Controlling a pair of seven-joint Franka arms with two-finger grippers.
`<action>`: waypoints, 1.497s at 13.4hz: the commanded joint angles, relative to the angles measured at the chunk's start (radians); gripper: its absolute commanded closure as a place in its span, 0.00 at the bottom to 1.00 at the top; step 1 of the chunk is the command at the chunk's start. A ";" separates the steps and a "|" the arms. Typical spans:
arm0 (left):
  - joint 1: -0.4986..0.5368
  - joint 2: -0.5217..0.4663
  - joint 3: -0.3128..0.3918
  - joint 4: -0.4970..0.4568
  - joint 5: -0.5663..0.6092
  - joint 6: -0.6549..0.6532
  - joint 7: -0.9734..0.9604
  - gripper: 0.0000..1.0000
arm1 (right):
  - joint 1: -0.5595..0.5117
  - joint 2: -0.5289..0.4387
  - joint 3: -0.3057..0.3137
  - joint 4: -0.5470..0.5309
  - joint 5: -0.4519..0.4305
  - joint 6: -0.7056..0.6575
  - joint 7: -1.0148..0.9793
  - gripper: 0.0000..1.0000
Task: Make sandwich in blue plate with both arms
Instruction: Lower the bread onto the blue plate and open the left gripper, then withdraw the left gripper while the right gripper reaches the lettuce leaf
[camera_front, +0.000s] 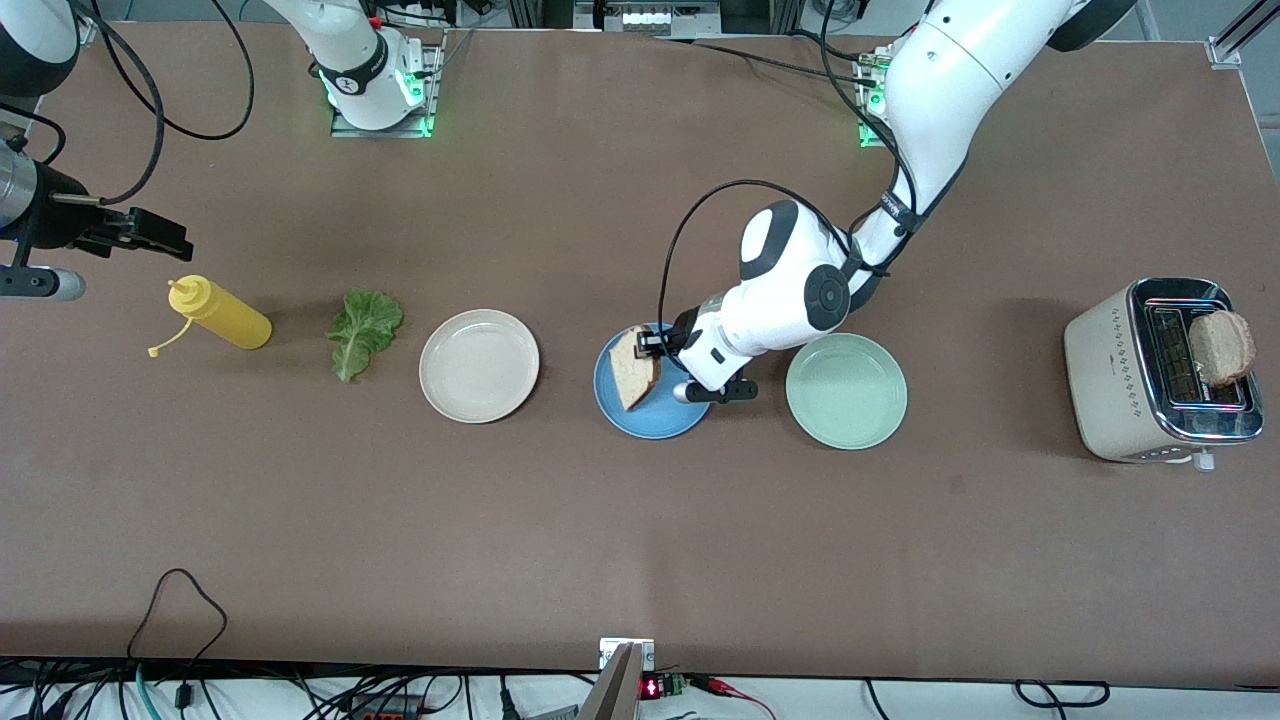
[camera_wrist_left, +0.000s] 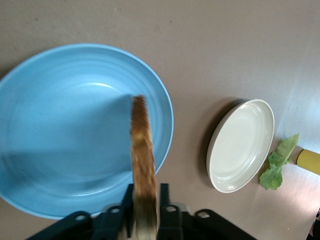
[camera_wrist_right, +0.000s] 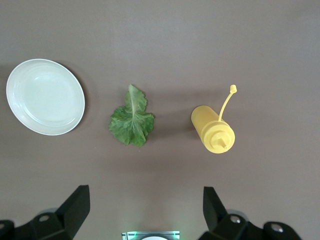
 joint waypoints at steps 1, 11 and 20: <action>0.024 -0.005 0.002 0.002 -0.023 -0.007 0.010 0.00 | 0.002 -0.004 -0.001 -0.006 -0.008 -0.001 0.001 0.00; 0.284 -0.196 0.011 -0.029 0.131 -0.338 0.067 0.00 | 0.071 0.061 0.001 -0.006 -0.011 -0.005 -0.007 0.00; 0.485 -0.348 0.014 0.097 0.529 -0.669 0.211 0.00 | 0.081 0.151 -0.001 -0.225 -0.016 0.327 0.013 0.00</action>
